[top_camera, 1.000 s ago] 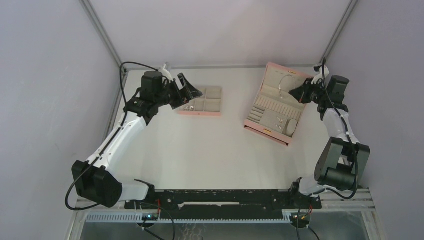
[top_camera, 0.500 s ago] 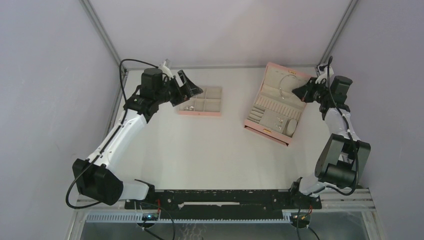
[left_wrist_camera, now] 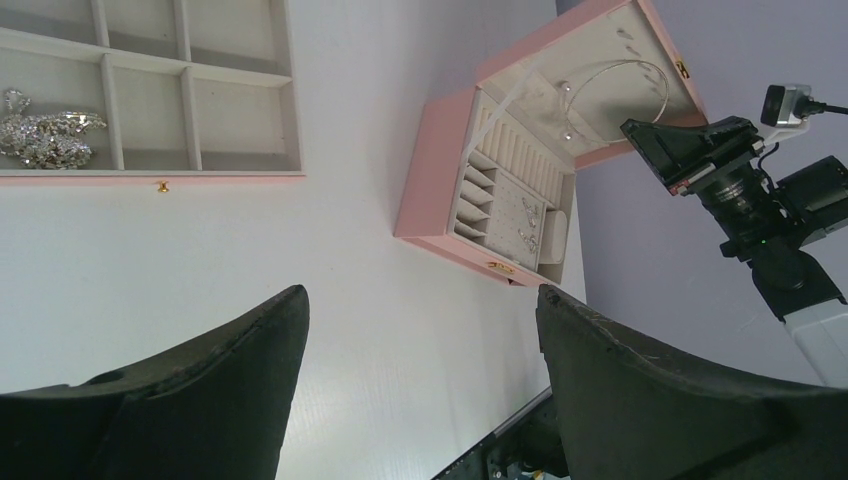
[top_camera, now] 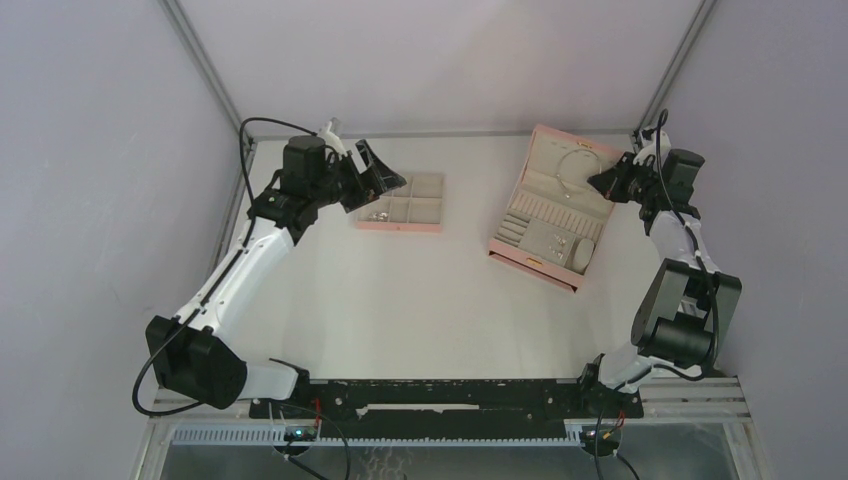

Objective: Organize the mixed jewelry

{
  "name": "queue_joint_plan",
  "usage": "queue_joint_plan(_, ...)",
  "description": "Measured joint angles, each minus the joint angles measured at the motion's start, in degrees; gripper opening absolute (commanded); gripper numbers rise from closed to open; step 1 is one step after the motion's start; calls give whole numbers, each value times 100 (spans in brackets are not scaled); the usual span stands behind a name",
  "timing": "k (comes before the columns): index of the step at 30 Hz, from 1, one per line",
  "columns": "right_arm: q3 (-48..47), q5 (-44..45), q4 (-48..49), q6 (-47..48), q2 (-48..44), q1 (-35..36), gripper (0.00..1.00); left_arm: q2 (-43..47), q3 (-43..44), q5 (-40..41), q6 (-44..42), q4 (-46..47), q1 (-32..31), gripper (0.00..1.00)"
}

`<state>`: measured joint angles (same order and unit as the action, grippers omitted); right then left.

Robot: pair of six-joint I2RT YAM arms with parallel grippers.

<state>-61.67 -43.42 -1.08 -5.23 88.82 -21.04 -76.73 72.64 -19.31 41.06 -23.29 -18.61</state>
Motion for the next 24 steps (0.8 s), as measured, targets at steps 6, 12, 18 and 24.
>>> queue_joint_plan(6,0,125,0,-74,31,0,3,0,0,0,0,0,2,88)
queue_joint_plan(12,0,260,4,-192,68,-31,17,0,0,0,-2,-2,4,88)
queue_joint_plan(18,0,472,2,-326,79,-76,33,0,0,2,-2,-2,7,88)
queue_joint_plan(24,0,586,-92,-358,74,-61,66,0,0,4,-2,-4,17,88)
